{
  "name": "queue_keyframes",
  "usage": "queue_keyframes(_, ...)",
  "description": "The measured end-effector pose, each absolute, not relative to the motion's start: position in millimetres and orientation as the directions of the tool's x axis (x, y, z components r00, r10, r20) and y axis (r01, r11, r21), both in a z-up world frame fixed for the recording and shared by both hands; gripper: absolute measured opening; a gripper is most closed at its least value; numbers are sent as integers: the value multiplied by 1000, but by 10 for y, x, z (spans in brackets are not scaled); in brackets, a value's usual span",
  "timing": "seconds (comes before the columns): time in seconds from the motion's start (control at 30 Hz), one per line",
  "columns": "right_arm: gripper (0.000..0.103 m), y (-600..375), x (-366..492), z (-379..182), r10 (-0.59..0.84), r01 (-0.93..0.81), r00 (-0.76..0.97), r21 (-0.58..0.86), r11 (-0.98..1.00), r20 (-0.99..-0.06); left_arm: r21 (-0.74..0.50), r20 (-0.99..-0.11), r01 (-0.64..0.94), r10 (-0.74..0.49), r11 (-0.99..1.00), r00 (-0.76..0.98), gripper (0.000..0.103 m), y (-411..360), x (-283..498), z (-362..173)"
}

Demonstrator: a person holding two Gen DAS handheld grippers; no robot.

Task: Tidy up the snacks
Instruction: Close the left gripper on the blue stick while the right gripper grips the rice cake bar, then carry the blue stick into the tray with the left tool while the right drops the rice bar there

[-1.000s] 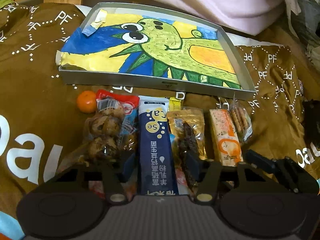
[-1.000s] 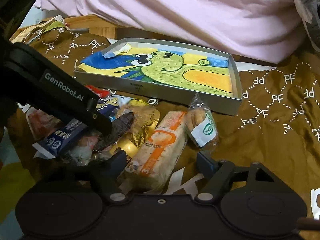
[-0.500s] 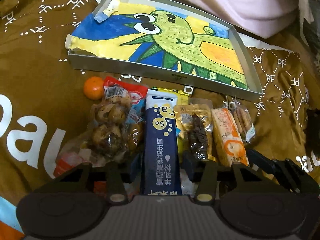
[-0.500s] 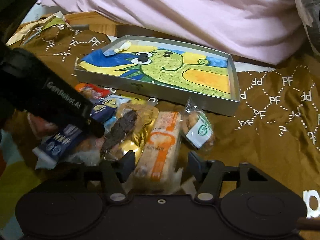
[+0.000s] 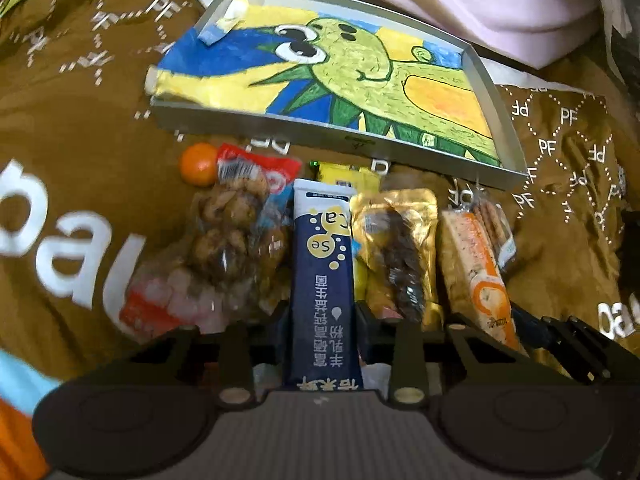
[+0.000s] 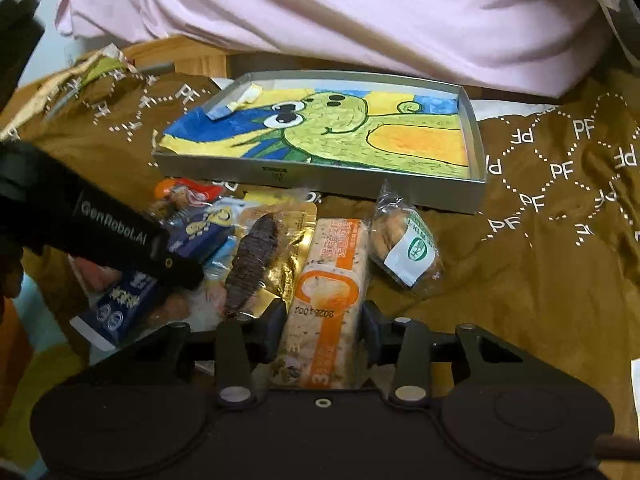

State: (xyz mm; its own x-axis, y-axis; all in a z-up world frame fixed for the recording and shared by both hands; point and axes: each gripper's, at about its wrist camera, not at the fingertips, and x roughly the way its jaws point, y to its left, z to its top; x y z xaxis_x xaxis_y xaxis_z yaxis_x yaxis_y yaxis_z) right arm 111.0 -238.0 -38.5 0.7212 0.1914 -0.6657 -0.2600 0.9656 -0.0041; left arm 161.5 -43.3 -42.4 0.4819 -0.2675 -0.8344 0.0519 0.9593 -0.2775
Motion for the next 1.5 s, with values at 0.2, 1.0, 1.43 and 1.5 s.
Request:
queue_keyframes(0.2,38,-2423,926,-262,216,-306,721,-24,952,-658,-268,-831,31,-247,963,499,35,-445,1433,-293)
queue_keyframes(1.0,36,-2652,332,-49,165,-341,767,-176,923,-620,-342,-774,32,-301,939,557,33,-446,826,-94)
queue_keyframes(1.43,35,-2539,250,39,155,-373,824,-315,873,-545,-320,-737,71,-295,945,609,33,-488,923,179)
queue_keyframes(1.5,35,-2550,294,63,159,-376,830,-326,867,-534,-317,-727,77,-294,945,621,33,-525,1031,224)
